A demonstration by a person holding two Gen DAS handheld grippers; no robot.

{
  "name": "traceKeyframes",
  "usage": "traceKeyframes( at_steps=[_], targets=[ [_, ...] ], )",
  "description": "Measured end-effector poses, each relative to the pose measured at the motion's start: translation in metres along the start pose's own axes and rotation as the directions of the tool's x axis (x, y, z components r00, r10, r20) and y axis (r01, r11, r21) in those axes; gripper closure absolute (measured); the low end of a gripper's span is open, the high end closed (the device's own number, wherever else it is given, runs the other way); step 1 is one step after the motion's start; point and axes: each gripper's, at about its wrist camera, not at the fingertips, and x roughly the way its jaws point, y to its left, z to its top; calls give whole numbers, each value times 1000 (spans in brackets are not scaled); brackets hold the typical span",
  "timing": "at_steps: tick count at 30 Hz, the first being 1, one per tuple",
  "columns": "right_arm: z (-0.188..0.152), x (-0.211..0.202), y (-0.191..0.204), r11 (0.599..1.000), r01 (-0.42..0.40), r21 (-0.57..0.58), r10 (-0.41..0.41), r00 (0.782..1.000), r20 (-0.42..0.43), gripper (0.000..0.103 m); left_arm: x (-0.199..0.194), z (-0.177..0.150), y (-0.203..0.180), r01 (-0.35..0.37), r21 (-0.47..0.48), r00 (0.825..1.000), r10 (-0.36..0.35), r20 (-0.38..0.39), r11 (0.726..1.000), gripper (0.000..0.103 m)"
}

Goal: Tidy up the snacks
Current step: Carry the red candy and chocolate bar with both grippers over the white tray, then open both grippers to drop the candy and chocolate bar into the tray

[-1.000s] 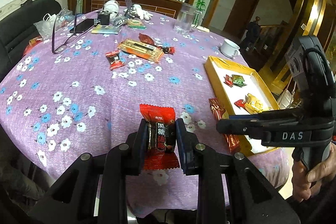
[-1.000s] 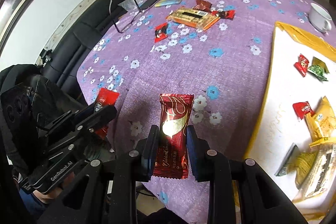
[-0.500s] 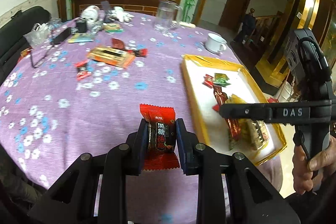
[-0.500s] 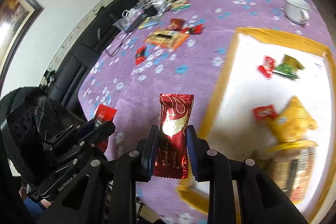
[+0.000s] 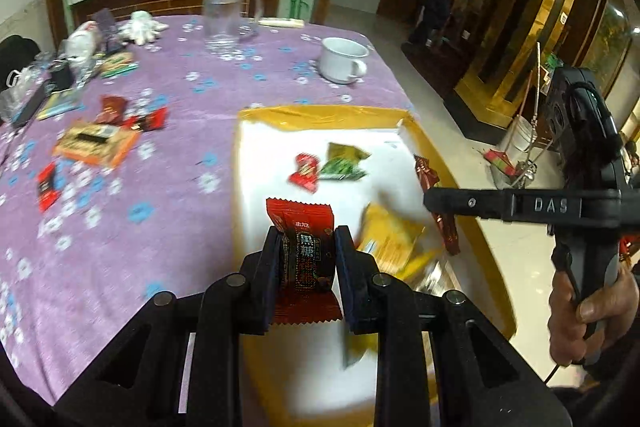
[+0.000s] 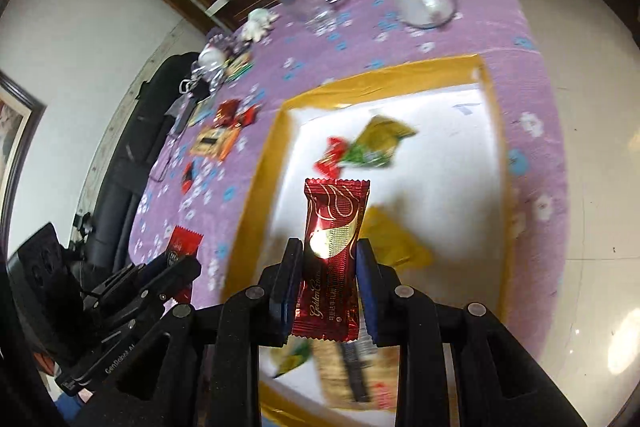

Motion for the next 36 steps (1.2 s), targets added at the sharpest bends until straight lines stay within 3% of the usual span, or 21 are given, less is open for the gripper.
traceKeyframes(
  at_steps=[7,14,27,36],
  targets=[
    [36,15,-23,999,39,8,-39,999,-15,74,49,27,-15,3,3,998,-3,-64,1000,80],
    [58,48,-40,994,98,39,-95,993,-67,74,76,31,-19,-19,0,993,19,-117,1000,80],
    [60,63,-34,984,174,-20,-176,981,-86,72,82,19,-31,-55,58,990,62,-126,997,80],
    [55,57,-29,987,160,-15,-161,984,-81,72,75,14,-34,-77,84,990,87,-114,993,80]
  ],
)
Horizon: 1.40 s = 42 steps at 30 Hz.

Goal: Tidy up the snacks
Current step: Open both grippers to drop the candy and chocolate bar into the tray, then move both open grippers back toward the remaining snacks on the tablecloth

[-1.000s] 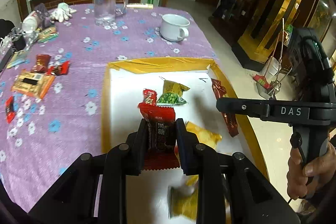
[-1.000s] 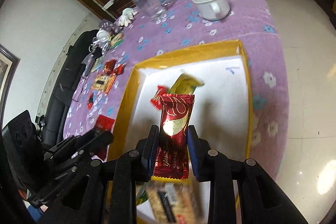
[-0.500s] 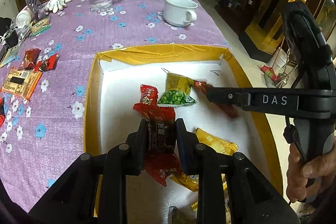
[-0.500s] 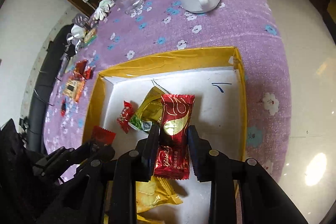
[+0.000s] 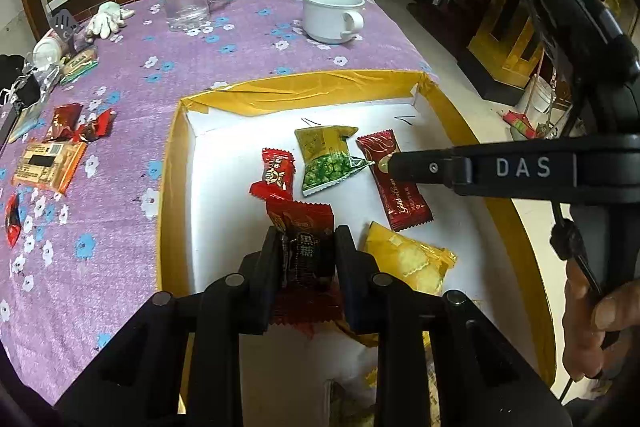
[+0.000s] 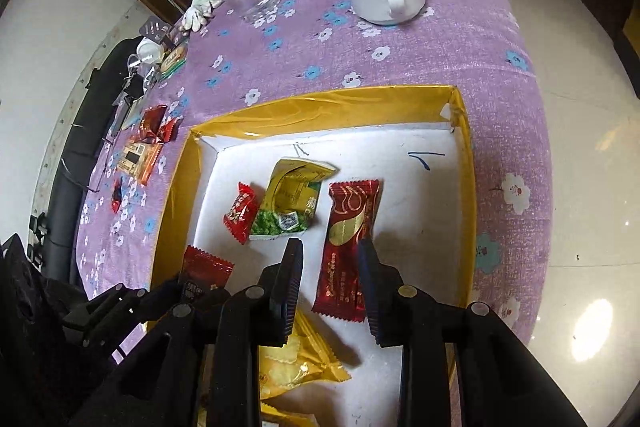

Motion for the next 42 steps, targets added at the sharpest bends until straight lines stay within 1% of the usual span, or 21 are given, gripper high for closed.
traceKeyframes(
  at_steps=[5,13,20,24,26,28,32,35,36,38,42],
  targets=[
    [-9,-9,4,1000,-12,1,12,1000,9,72,-7,-3,-1,-2,10,1000,2,8,1000,80],
    [-29,-30,13,999,-30,23,29,999,33,71,-29,-9,-5,-8,59,999,5,52,998,80],
    [-48,-47,34,999,-44,30,43,997,60,71,-52,-16,10,5,49,997,-9,82,999,80],
    [-57,-52,53,998,-61,27,59,996,65,67,-71,-28,24,18,35,995,-21,98,999,80],
    [-62,-55,68,998,-69,9,69,995,69,66,-84,-39,36,24,20,993,-26,115,1000,80],
    [-66,-58,81,997,-80,-12,81,994,72,65,-94,-49,48,16,-3,992,-15,127,1000,78],
    [-76,-54,123,991,-96,-90,102,993,59,64,-109,-72,89,-2,-96,991,15,133,995,77],
    [-85,-42,157,983,-114,-146,118,993,22,62,-118,-87,115,-22,-159,989,45,139,987,77],
    [-88,-39,164,980,-118,-158,122,992,14,62,-121,-91,121,-27,-170,988,52,142,985,77],
    [-95,-28,189,971,-130,-201,129,992,-17,62,-128,-102,135,-44,-200,986,75,148,979,77],
    [-108,-8,229,953,-149,-264,135,988,-73,62,-145,-127,168,-75,-272,979,123,162,959,77]
  ],
)
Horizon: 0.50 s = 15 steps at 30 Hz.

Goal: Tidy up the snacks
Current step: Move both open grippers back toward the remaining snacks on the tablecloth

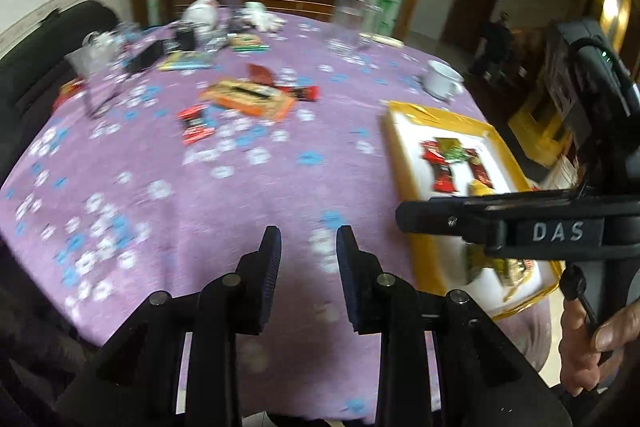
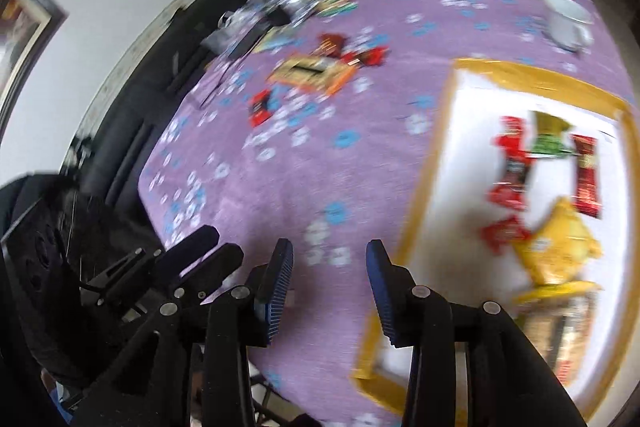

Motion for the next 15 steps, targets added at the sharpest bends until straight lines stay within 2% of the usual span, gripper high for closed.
traceKeyframes(
  at_steps=[7,15],
  targets=[
    [-2,50,76,992,-33,-124,18,993,-117,62,-32,-19,76,-70,-148,995,79,56,986,77],
    [3,83,137,976,-49,-212,9,983,-184,61,-57,-32,132,-120,-250,984,148,96,961,77]
  ],
)
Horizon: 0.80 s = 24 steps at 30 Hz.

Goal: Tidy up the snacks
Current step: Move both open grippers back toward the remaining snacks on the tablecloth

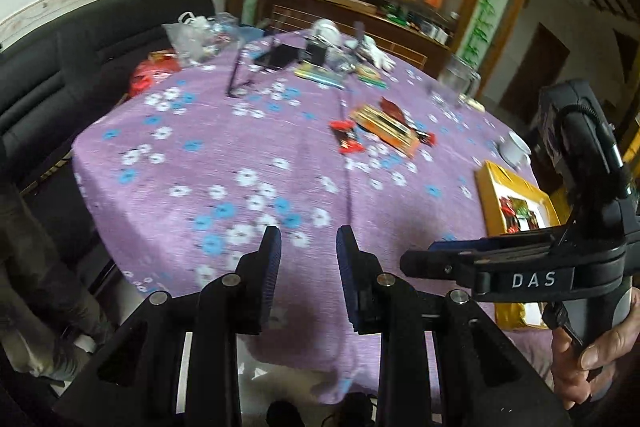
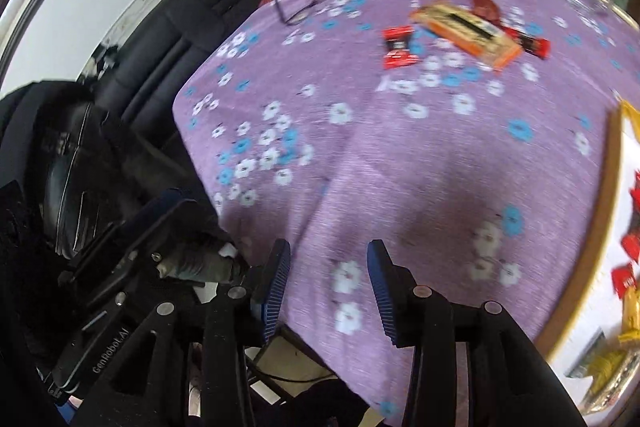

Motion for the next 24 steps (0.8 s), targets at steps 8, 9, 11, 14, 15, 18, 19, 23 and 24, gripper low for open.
traceKeyframes(
  at_steps=[8,9,11,14,15,18,19,23,24],
  targets=[
    [13,9,39,996,-19,-85,18,1000,-15,61,-8,6,20,-22,-25,999,23,29,999,77],
    [14,9,40,996,-20,-84,19,1000,-15,61,-8,8,20,-23,-23,999,24,31,999,77],
    [17,8,38,997,-21,-75,21,1000,-9,61,-8,10,19,-23,-14,999,24,34,1000,77],
    [19,5,34,998,-18,-61,19,1000,5,61,-7,14,15,-16,9,999,15,38,1000,77],
    [20,5,33,998,-17,-57,18,1000,8,60,-6,14,13,-9,15,999,9,34,1000,77],
    [21,4,29,999,-11,-40,11,1000,7,60,-1,15,9,6,27,1000,-7,22,1000,77],
    [21,4,27,999,-7,-33,7,1000,8,60,-1,16,9,9,30,1000,-9,22,999,77],
    [22,2,22,1000,3,-11,-3,1000,14,60,1,18,7,25,41,999,-25,20,999,77],
    [22,2,21,1000,5,-5,-5,1000,14,60,2,19,7,28,41,999,-29,19,999,77]
  ],
)
